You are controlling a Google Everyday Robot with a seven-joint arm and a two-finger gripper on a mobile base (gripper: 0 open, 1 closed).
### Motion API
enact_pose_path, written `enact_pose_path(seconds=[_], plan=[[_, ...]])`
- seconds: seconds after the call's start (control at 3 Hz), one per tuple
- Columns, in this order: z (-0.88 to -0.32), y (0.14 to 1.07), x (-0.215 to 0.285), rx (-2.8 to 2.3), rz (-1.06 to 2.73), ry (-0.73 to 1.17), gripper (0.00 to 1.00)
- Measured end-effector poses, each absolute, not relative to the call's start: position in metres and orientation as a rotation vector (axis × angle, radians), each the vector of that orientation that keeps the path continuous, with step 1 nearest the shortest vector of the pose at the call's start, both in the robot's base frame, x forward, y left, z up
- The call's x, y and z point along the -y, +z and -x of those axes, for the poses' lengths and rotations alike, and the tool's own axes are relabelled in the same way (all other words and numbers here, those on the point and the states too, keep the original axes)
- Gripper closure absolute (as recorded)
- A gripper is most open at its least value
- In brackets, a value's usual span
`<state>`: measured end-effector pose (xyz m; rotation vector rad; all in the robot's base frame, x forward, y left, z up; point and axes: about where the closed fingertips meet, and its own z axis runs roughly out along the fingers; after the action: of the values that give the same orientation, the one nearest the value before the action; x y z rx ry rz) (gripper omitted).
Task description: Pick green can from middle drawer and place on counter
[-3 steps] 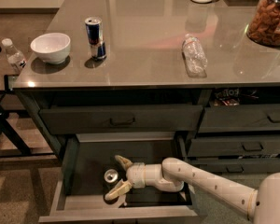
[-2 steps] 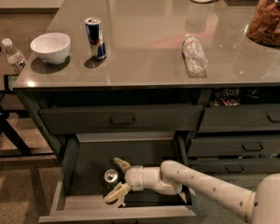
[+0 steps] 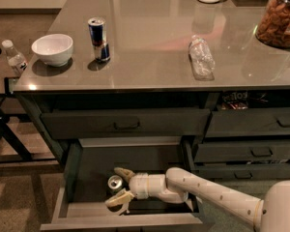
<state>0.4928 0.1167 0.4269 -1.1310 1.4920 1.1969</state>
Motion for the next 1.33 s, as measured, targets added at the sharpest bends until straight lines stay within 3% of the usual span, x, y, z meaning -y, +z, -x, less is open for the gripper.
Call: enact_pose_path(seconds=[1.0, 1.33], plan=[[-0.4928, 0.4269, -0.1168, -1.492, 1.131, 1.197, 0.87], [-0.4928, 0.4270, -0.1168, -1.492, 1.131, 1.197, 1.00]])
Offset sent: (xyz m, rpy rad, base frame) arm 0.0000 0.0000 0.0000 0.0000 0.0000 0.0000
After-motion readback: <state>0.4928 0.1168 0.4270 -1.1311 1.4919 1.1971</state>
